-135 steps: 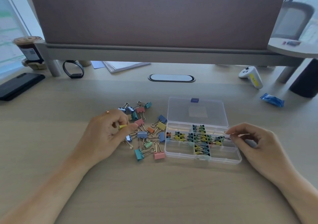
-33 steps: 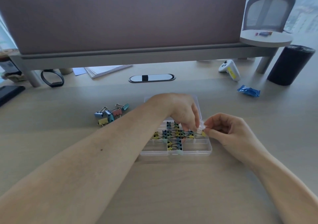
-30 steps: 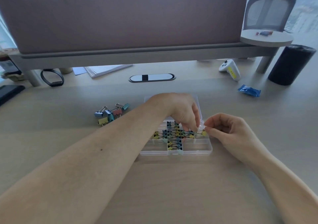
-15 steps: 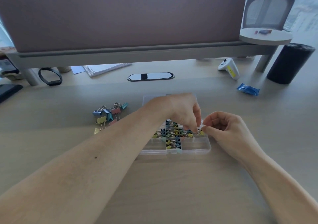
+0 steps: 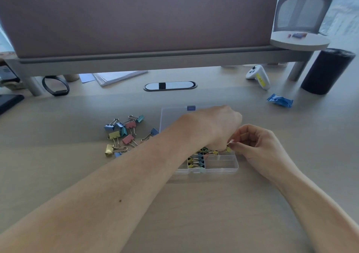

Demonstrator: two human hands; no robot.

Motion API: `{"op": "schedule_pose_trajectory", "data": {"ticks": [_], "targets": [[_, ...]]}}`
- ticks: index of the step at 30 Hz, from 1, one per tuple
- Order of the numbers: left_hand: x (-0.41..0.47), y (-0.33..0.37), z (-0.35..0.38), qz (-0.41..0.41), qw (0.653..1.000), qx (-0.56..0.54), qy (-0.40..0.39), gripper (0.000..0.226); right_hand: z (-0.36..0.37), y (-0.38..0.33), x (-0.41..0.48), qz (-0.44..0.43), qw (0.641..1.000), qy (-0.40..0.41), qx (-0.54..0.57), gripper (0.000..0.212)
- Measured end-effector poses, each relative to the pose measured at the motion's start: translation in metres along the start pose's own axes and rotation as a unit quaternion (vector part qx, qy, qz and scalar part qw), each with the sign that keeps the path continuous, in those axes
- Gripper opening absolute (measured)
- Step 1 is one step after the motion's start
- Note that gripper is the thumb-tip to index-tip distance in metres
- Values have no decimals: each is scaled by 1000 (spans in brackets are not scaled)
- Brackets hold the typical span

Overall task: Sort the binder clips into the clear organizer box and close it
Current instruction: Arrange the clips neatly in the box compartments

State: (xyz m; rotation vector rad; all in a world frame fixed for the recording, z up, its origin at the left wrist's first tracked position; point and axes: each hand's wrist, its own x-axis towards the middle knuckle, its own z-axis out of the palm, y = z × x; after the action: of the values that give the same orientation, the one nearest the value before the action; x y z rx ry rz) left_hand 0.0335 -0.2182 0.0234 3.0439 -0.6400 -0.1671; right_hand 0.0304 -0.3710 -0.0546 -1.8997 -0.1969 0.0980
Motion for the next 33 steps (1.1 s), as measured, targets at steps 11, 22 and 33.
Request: {"op": "schedule_pose_trajectory", "data": {"ticks": [11, 22, 33], "targets": [[-2, -9, -1, -7, 997, -62, -36, 12, 1, 0, 0, -5, 1000, 7, 9, 21], [1, -12, 4, 17, 997, -76, -12, 12, -1, 0, -1, -1, 1000, -1, 4, 13], [-58, -80, -12, -17, 962, -255, 98, 8, 1, -3, -1, -3, 1000, 7, -13, 17]]}}
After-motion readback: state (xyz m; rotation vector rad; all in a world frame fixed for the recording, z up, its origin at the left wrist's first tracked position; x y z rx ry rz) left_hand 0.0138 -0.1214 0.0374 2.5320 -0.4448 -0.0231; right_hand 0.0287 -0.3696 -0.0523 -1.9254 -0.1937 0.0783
